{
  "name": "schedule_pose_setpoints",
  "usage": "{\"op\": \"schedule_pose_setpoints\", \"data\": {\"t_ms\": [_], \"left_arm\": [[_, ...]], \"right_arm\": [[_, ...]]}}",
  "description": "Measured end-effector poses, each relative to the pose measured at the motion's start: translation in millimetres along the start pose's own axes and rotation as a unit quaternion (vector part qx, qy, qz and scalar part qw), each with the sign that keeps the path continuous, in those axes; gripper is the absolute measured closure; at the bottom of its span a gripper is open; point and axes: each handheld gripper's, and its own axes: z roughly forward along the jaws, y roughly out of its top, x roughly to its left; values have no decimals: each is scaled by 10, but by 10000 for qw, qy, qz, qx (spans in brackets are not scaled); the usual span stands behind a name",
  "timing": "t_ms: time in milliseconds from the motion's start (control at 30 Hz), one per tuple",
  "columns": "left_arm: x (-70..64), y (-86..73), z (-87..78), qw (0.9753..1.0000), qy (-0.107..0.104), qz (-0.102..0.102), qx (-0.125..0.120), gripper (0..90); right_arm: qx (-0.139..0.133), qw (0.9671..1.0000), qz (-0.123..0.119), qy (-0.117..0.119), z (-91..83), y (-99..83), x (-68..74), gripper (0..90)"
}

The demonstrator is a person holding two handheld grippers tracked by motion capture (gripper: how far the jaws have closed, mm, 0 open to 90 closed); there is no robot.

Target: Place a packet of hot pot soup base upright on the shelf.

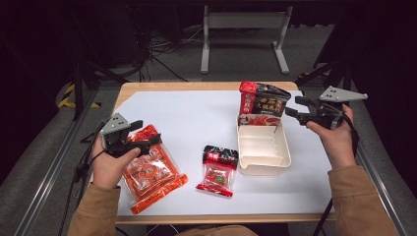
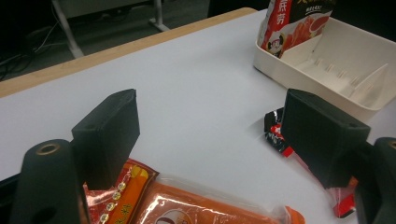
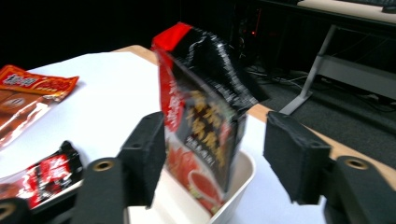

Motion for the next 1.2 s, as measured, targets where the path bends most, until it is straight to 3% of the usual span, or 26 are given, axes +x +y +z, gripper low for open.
{"op": "schedule_pose_setpoints", "data": {"t_ms": [433, 633, 867, 1200], "left_arm": [[67, -27, -84, 10000, 31, -19, -25, 202], [99, -33, -127, 9999, 130, 4, 60, 193], [132, -40, -156, 9996, 221, 91, 170, 183], [314, -138, -205, 9990, 356, -173, 195, 182]], "right_arm": [[18, 9999, 14, 108, -93, -119, 271, 398], [53, 9996, 141, 223, -60, -182, 281, 389], [39, 9995, 96, 301, -63, -189, 307, 390], [47, 9983, 111, 574, -13, -208, 375, 381]]}}
